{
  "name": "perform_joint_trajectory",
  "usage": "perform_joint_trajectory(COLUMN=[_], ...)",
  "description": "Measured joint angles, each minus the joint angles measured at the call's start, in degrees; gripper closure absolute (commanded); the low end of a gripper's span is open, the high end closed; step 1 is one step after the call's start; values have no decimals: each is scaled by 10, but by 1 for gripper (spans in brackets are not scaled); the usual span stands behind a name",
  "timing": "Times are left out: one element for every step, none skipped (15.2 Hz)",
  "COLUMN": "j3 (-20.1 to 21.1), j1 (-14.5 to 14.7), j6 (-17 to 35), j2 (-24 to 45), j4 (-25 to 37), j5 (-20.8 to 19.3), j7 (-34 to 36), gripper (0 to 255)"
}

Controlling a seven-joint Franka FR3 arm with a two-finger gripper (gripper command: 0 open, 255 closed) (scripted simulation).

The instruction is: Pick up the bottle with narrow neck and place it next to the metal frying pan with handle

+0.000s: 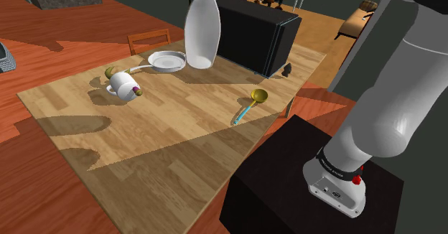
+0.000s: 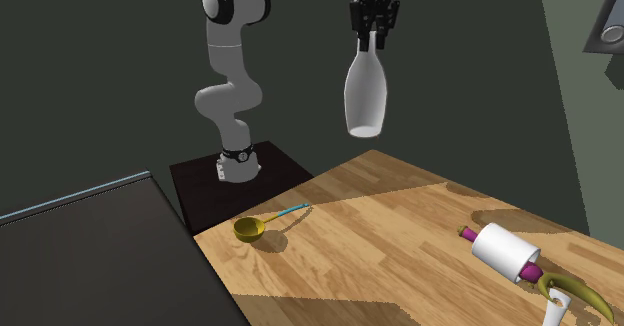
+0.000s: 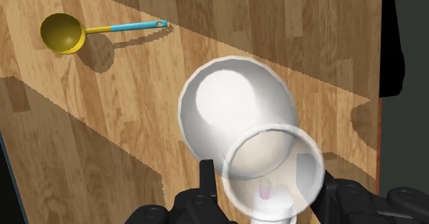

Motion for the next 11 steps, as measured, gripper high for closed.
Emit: perform_joint_trajectory(j3=[1,1,2,3,4,4,5,6,6,5,5], j1=[1,2,3,5,6,8,11,13,13,13,13], j6=[-10,-21,-31,-42,-54,-67,-81,-91,-89,-79,-71], j2=[5,11,17,23,30,41,50,58,65,70,80], j4=[15,32,47,65,83,107,130,147,152,146,149], j5=[-1,-3,-4,-6,-8,-11,-13,-16,-17,-18,-21], j7=[1,2,4,5,6,8,9,11,10,9,7], gripper=[255,255,255,255,255,255,255,255,255,255,255])
